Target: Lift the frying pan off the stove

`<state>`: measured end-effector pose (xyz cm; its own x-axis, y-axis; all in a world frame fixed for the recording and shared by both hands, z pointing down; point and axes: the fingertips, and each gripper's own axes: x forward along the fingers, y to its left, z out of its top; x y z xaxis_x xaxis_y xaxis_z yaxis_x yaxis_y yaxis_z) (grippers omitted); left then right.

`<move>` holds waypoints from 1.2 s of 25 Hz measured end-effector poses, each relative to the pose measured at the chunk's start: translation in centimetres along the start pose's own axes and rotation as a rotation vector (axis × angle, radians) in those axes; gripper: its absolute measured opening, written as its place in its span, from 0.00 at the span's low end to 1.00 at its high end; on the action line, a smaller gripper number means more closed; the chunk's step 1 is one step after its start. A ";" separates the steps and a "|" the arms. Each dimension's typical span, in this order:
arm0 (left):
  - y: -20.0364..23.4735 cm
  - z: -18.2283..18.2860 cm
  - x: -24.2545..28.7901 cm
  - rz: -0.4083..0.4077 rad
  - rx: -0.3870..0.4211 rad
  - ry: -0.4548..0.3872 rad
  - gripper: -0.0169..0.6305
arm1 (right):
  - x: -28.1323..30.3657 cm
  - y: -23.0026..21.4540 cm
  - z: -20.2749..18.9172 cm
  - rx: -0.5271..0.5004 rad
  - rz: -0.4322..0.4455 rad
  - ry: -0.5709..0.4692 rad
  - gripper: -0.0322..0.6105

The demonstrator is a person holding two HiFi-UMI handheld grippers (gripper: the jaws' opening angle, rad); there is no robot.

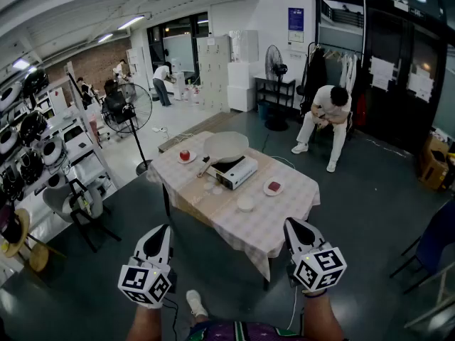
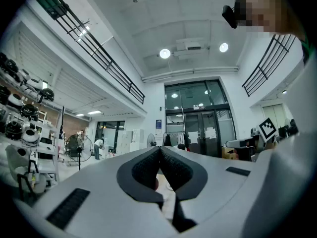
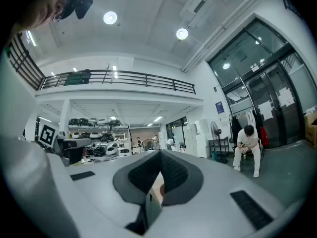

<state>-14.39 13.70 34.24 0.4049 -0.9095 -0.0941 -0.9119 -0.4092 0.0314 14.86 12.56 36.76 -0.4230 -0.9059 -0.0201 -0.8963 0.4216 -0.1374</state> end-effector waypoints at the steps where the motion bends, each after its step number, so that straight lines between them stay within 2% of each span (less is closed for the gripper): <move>1: -0.1 -0.1 0.0 0.000 -0.005 0.001 0.06 | -0.1 -0.1 0.0 -0.004 0.000 0.000 0.06; 16: -1.1 -1.3 -0.4 -0.004 -0.036 0.008 0.06 | -1.0 -0.8 -1.3 -0.041 -0.010 0.037 0.06; 30: 0.5 -2.4 -0.4 0.022 -0.052 0.044 0.06 | 1.1 0.3 -1.5 0.044 0.058 0.032 0.06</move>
<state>-14.81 13.72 36.65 0.3886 -0.9201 -0.0495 -0.9163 -0.3915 0.0844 13.97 11.75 38.22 -0.4786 -0.8780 0.0021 -0.8639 0.4705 -0.1798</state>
